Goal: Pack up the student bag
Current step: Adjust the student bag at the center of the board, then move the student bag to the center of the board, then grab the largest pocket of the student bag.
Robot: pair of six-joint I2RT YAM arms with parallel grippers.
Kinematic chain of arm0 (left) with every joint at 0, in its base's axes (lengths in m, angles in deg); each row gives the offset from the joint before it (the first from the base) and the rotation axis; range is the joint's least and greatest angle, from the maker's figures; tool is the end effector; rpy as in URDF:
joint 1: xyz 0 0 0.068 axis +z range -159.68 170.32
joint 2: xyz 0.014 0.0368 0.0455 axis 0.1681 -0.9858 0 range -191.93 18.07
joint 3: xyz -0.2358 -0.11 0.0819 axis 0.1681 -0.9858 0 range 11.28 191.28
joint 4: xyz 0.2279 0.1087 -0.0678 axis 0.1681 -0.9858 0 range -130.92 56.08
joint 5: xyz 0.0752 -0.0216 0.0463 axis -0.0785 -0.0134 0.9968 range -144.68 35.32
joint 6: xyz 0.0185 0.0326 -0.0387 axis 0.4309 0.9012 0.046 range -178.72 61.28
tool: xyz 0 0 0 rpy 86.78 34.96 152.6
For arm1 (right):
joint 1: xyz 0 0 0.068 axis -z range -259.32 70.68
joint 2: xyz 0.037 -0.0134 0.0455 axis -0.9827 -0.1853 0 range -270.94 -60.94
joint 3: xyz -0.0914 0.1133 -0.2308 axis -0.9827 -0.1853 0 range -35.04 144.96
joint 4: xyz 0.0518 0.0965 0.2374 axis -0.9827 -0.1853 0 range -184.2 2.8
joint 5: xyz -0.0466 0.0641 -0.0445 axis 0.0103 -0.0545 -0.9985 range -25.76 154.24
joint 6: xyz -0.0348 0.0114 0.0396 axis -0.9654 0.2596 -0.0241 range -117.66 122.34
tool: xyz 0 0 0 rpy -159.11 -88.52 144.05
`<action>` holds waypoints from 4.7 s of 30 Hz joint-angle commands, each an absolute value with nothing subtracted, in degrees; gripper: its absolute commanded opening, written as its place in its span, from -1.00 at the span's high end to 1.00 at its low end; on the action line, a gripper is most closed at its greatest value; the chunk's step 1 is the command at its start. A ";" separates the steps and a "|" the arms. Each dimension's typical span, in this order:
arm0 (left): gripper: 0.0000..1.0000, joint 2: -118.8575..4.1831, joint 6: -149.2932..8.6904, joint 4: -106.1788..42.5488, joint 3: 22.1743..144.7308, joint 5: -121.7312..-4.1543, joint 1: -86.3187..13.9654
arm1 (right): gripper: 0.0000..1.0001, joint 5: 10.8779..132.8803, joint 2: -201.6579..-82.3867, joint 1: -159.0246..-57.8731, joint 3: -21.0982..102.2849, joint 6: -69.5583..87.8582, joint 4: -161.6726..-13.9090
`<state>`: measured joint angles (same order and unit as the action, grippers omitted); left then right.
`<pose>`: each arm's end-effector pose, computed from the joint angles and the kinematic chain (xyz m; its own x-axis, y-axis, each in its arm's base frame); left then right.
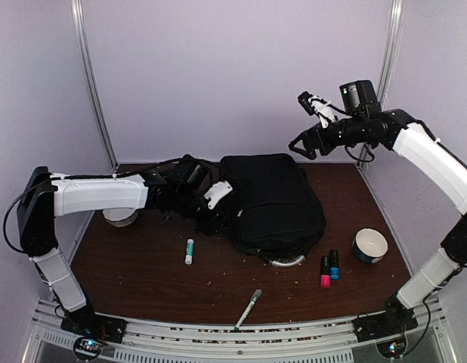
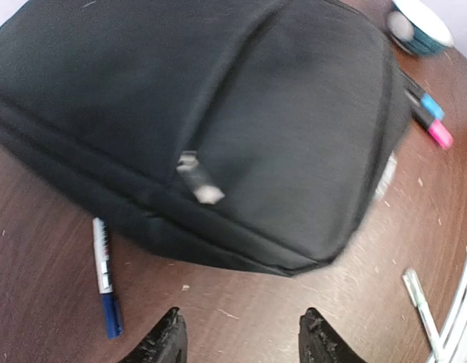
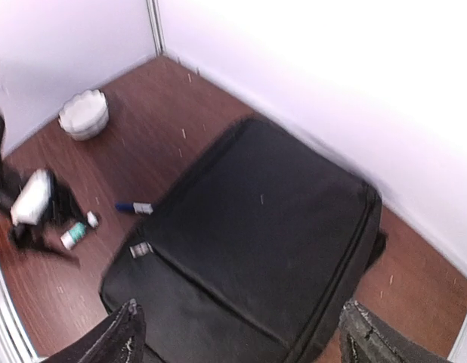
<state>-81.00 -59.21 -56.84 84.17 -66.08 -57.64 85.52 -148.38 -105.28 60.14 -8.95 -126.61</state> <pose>0.2488 -0.2863 0.2377 -0.5130 0.5567 -0.6534 0.8104 0.5650 -0.1549 0.2948 0.1577 0.4134 -0.3287 -0.3629 -0.8719 -0.7648 0.6440 0.0204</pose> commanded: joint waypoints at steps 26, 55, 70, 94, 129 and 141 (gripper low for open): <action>0.04 -96.95 -70.47 -64.93 96.14 -54.14 -48.36 | -0.71 74.50 -174.60 -98.40 52.79 -11.09 -138.67; 0.03 -88.84 -23.45 -61.46 93.18 -51.94 -69.69 | -1.00 89.70 -147.69 -85.04 45.99 -3.75 -129.66; 0.34 -98.71 -16.60 -48.45 94.83 -25.24 -71.86 | -0.57 106.76 -141.52 -86.33 36.97 -12.33 -133.72; 0.99 -115.18 -53.91 -44.57 123.21 -71.38 -66.71 | -0.10 98.61 -142.12 -91.62 21.24 -13.80 -125.30; 0.95 -115.09 -59.00 -43.41 123.12 -75.79 -65.31 | 0.75 95.17 -152.56 -101.91 19.47 -8.21 -109.85; 0.95 -113.57 -58.00 -43.54 120.58 -75.12 -64.96 | 1.00 90.68 -147.82 -101.61 18.48 -11.96 -114.87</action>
<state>-115.55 -58.38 -49.40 120.69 -73.01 -65.36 93.84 -150.46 -101.87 18.26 -9.92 -113.04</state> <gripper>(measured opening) 0.031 0.021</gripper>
